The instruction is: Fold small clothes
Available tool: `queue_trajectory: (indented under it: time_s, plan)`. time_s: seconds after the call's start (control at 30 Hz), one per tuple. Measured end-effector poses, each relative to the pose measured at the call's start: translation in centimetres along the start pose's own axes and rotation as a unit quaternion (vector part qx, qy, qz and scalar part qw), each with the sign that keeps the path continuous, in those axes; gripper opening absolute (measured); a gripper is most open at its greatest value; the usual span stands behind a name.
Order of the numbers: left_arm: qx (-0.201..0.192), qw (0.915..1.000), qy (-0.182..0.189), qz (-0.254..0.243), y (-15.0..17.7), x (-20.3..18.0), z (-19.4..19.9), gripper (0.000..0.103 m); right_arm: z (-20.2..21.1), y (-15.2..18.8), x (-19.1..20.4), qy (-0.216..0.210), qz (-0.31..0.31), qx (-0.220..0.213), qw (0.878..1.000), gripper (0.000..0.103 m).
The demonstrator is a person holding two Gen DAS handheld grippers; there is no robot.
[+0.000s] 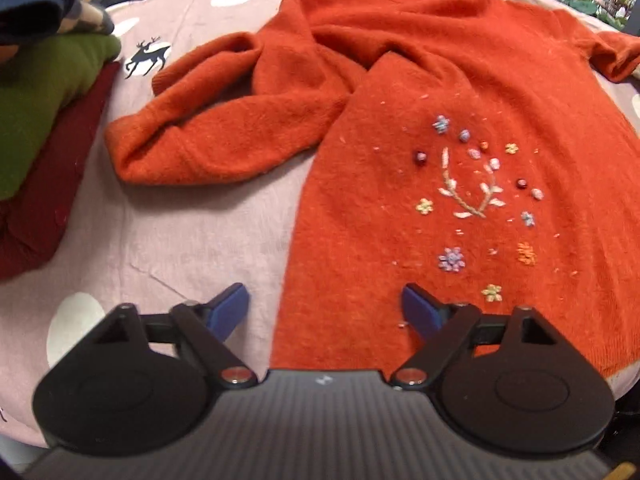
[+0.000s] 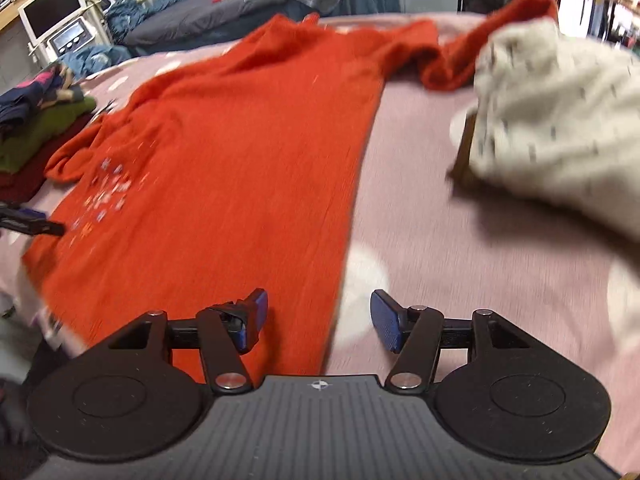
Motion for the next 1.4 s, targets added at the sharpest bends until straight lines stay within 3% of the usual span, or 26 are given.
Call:
queue_trajectory:
  time_s: [0.07,0.1,0.13,0.17,0.23,0.43,0.5,0.57,0.63,0.7,0.73,0.77,0.8,0.87,0.93,1.03,1.1,1.17,1.2,1.23,1.27,1.33,1.4]
  plan:
    - [-0.001,0.9996,0.027,0.008,-0.1,-0.6,0.6,0.032,0.4,1.5,0.7,-0.005,0.003,0.012,1.000,0.093]
    - [0.001,0.9994,0.033,0.002,-0.1,-1.0,0.8,0.024,0.7,2.0,1.1,-0.007,0.006,0.014,1.000,0.087]
    - [0.004,0.9992,0.040,-0.009,-0.1,-1.5,0.8,0.011,0.9,2.3,1.4,-0.014,0.006,0.017,1.000,0.054]
    - [0.007,0.9990,0.041,-0.018,-0.2,-1.9,0.6,0.010,0.9,2.5,1.9,-0.031,0.004,0.021,0.999,0.014]
    - [0.009,0.9989,0.036,-0.027,-0.1,-2.0,1.0,0.010,0.7,2.9,2.5,-0.053,0.002,0.023,0.998,0.009]
    - [0.022,0.9961,0.080,-0.029,0.3,-2.1,3.3,0.009,3.4,2.3,0.0,-0.015,0.027,0.018,0.999,0.007]
    - [0.047,0.9932,0.094,-0.051,1.2,-3.3,2.7,0.009,3.8,2.6,-0.6,-0.002,0.049,0.042,0.998,0.006]
    - [0.072,0.9924,0.080,-0.060,2.2,-3.8,1.2,0.014,3.6,3.1,-0.9,0.011,0.062,0.062,0.996,0.007]
    - [0.063,0.9939,0.083,-0.037,2.0,-3.2,0.8,0.016,2.5,3.5,-0.6,0.007,0.069,0.080,0.994,0.010]
    - [0.039,0.9968,0.070,0.002,0.7,-1.9,1.6,0.037,1.9,3.4,-0.7,0.012,0.064,0.082,0.995,0.018]
    - [0.015,0.9987,0.048,0.008,0.0,-1.1,2.5,0.064,1.9,3.0,-0.7,0.017,0.068,0.082,0.994,0.045]
    - [-0.015,0.9995,0.024,0.009,-1.0,-0.3,3.4,0.081,2.1,2.4,-1.0,0.034,0.071,0.074,0.994,0.076]
    - [-0.047,0.9989,-0.002,0.007,-2.2,0.5,4.3,0.084,2.4,1.8,-1.3,0.058,0.073,0.064,0.994,0.085]
    - [-0.100,0.9921,-0.075,-0.012,-4.4,1.4,5.2,0.084,3.1,0.3,-1.9,0.087,0.082,0.040,0.992,0.087]
    - [-0.125,0.9815,-0.127,-0.070,-6.3,0.7,4.3,0.081,3.3,-1.0,-2.5,0.093,0.065,0.016,0.993,0.087]
    - [-0.075,0.9786,-0.127,-0.143,-7.5,-1.1,0.2,0.071,2.4,-1.8,-2.1,0.070,0.037,0.008,0.997,0.087]
    - [-0.058,0.9692,-0.146,-0.190,-8.0,-1.8,-2.3,0.071,1.8,-1.5,-1.1,0.054,0.045,0.012,0.997,0.087]
    - [-0.047,0.9609,-0.173,-0.212,-8.6,-1.4,-4.5,0.063,1.5,-1.5,-0.4,0.043,0.055,0.013,0.998,0.087]
    - [-0.056,0.9629,-0.173,-0.199,-9.1,-1.0,-5.0,0.059,1.5,-1.4,-0.1,0.038,0.056,0.014,0.998,0.087]
    - [-0.064,0.9689,-0.167,-0.171,-9.7,-0.4,-5.1,0.032,1.4,-1.5,0.0,0.036,0.055,0.014,0.998,0.087]
    - [-0.064,0.9752,-0.164,-0.134,-10.5,0.6,-5.2,0.016,1.4,-1.5,0.1,0.035,0.054,0.015,0.998,0.087]
    - [-0.098,0.9806,-0.157,-0.064,-11.8,2.9,-3.9,0.015,1.4,-1.7,0.0,0.036,0.055,0.016,0.998,0.087]
    - [-0.137,0.9732,-0.184,-0.008,-12.7,5.4,-1.7,0.015,1.8,-2.0,-0.1,0.041,0.057,0.013,0.997,0.087]
Point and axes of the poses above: each gripper's, at about its wrist camera, not at the fingertips, and z roughly against the way its jaws point, x to its left, y to its underside, the point moved 7 cm from there along -z, roughly the way its jaws point, and after that the axes turned 7 degrees about y, right-handed, at the moved point
